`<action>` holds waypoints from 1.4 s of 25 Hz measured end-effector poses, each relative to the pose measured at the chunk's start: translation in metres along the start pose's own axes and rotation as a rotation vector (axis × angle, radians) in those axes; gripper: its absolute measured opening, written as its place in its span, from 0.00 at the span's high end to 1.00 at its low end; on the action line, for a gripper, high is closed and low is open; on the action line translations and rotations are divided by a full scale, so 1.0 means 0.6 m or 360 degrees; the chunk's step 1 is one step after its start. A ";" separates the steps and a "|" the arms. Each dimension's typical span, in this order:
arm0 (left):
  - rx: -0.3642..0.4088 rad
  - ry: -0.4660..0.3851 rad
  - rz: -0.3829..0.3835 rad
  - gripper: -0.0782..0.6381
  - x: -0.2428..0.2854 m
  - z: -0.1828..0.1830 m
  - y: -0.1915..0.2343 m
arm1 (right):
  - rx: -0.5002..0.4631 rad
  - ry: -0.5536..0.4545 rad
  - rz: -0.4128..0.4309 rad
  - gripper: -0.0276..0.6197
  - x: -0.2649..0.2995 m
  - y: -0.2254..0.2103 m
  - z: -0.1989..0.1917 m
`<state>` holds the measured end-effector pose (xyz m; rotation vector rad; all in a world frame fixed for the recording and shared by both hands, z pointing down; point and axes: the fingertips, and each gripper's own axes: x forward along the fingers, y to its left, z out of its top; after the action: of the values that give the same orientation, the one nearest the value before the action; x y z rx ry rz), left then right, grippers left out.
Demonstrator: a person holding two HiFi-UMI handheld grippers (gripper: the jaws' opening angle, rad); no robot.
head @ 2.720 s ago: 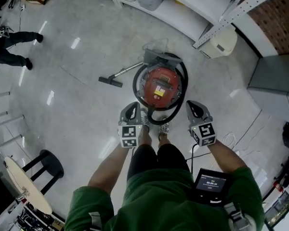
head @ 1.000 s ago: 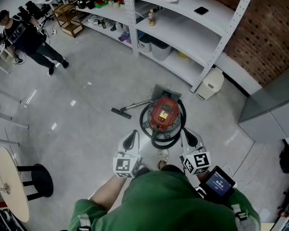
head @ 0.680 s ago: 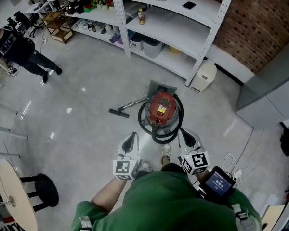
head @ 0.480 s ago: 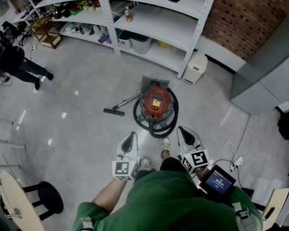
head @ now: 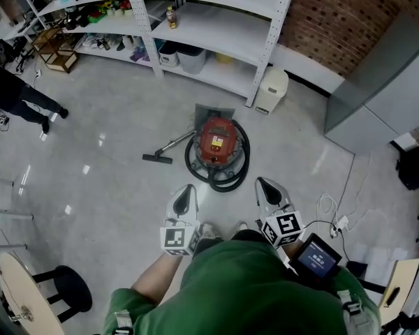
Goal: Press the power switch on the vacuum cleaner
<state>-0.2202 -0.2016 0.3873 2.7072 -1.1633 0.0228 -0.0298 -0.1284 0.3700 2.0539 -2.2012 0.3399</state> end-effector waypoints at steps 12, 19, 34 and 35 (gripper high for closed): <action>0.0019 0.0020 0.0014 0.88 0.013 0.004 -0.047 | 0.0025 -0.0013 0.0036 0.95 -0.020 -0.028 0.005; 0.0039 0.0021 0.0012 0.88 0.020 0.010 -0.062 | 0.0013 -0.0034 0.0065 0.95 -0.024 -0.033 0.012; 0.0013 0.0054 -0.0016 0.88 0.049 0.003 -0.092 | 0.0024 -0.0046 0.0082 0.95 -0.017 -0.060 0.010; 0.0003 0.0063 -0.0015 0.88 0.053 0.004 -0.095 | 0.0027 -0.0044 0.0084 0.95 -0.015 -0.063 0.011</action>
<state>-0.1574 -0.1864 0.3782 2.7009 -1.1398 0.0762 0.0089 -0.1232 0.3649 2.0240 -2.2795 0.3381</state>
